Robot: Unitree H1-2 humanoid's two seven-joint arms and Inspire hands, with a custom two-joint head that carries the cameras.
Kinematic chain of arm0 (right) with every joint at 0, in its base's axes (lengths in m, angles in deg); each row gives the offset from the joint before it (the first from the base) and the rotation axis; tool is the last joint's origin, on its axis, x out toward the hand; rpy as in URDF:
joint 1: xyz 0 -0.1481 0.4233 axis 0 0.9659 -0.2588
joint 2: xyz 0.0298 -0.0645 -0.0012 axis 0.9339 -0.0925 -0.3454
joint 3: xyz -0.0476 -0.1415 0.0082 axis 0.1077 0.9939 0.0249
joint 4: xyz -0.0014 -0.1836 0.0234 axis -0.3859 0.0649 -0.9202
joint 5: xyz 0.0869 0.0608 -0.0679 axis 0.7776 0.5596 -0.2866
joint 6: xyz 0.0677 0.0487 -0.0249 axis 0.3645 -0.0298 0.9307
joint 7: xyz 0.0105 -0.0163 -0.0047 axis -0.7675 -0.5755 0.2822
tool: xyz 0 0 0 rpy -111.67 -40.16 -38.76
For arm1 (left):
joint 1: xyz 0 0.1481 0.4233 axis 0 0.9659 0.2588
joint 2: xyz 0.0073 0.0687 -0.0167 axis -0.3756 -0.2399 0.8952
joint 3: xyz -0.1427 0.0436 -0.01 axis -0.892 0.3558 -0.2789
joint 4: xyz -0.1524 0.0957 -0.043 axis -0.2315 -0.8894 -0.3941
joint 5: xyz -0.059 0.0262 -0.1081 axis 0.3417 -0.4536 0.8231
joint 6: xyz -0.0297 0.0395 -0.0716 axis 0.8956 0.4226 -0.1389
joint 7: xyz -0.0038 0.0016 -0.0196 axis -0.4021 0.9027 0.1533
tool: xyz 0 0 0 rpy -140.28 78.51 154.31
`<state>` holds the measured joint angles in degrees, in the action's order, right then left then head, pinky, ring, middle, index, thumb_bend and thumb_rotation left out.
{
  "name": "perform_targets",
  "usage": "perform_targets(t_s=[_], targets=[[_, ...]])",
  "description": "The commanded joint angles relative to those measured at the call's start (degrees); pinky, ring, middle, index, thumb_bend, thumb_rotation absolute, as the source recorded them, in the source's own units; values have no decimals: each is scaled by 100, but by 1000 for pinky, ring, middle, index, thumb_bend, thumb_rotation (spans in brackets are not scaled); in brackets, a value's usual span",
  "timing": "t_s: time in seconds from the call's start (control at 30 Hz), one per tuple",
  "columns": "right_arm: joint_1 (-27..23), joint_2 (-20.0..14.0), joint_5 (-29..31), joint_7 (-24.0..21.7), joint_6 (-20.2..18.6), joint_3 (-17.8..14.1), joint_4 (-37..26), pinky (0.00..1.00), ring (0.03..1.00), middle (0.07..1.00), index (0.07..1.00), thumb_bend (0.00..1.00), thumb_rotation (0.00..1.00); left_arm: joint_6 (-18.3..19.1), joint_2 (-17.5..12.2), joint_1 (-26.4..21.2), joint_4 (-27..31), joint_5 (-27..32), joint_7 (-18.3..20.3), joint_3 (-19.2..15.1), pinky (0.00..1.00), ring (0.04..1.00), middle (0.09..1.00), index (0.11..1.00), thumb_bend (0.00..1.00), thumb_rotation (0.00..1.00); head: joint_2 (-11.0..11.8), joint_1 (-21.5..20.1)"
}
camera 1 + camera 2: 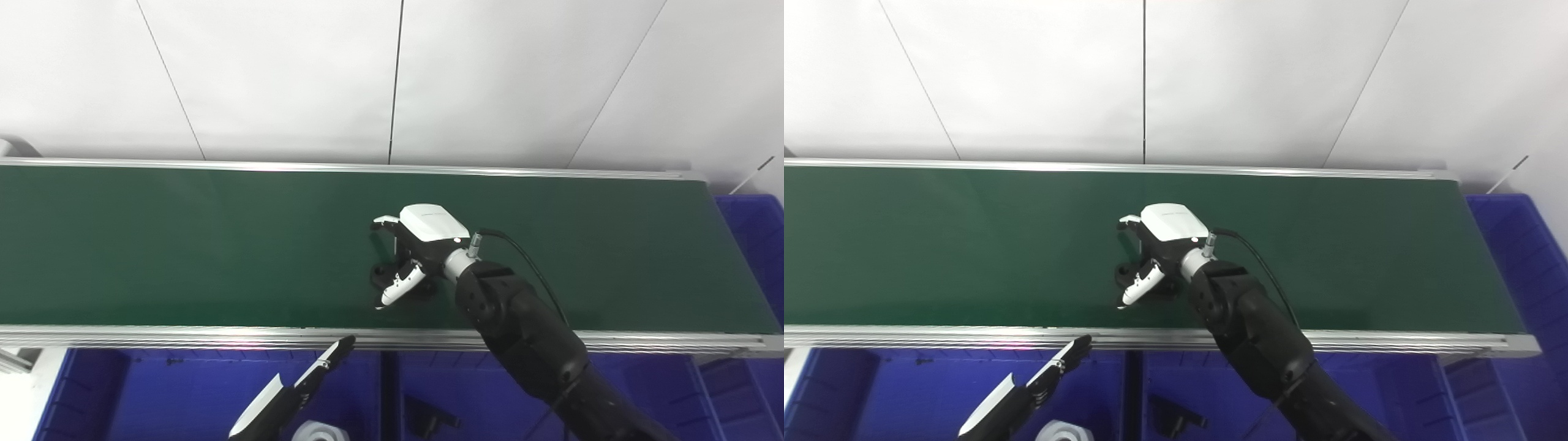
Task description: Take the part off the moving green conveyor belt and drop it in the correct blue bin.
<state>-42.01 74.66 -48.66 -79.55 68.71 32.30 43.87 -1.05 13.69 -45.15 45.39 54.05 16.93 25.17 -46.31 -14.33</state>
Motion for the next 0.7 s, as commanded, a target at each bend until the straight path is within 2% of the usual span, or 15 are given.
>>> perform_targets(t_s=[0.0,0.13,0.17,0.2,0.27,0.4,0.43,0.47,0.53,0.63,0.67], targets=[[161,-54,-29,-389,-135,127,-96,235,288,395,851,834,326,-99,-40,43,239,-46,-99,-12,1000,1000,1000,1000,967,429,-11,1],[193,-82,-158,-698,-324,189,-237,212,265,377,837,763,208,-98,-53,50,294,-133,-144,-20,1000,1000,1000,1000,968,446,-44,-13],[207,-85,-193,-724,-348,196,-263,212,270,376,743,758,145,-99,-53,48,296,-131,-153,-18,1000,1000,1000,1000,968,446,-44,-13],[232,-91,-204,-732,-351,195,-295,212,271,375,711,756,123,-99,-56,42,292,-83,-133,-11,1000,1000,1000,1000,967,446,-44,-13],[245,-115,-228,-828,-384,218,-346,199,259,451,725,606,25,-99,-67,38,300,-29,-111,-3,1000,1000,1000,1000,962,434,-92,-5],[231,-180,-455,-1199,-551,329,-423,206,271,472,754,567,1,-99,-77,49,332,13,-88,-21,1000,1000,1000,1000,959,425,-110,-14],[238,-184,-505,-1251,-580,339,-429,250,326,465,606,544,0,-99,-78,45,333,13,-90,-21,1000,1000,1000,1000,958,424,-115,-13],[257,-185,-558,-1268,-596,341,-453,280,359,455,546,535,0,-99,-80,40,330,13,-91,-22,1000,1000,1000,1000,957,425,-116,-8],[384,-217,-580,-999,-417,311,-536,285,363,435,528,526,0,-98,-79,35,327,18,-92,-26,1000,1000,1000,1000,956,424,-124,-3],[519,-230,-577,-641,-208,269,-535,296,371,476,497,524,0,-96,-72,37,328,80,-61,-37,1000,1000,1000,1000,956,418,-133,3],[539,-220,-579,-566,-188,261,-508,296,374,457,504,522,0,-95,-70,38,327,107,-47,-41,1000,1000,1000,1000,957,411,-133,3]])
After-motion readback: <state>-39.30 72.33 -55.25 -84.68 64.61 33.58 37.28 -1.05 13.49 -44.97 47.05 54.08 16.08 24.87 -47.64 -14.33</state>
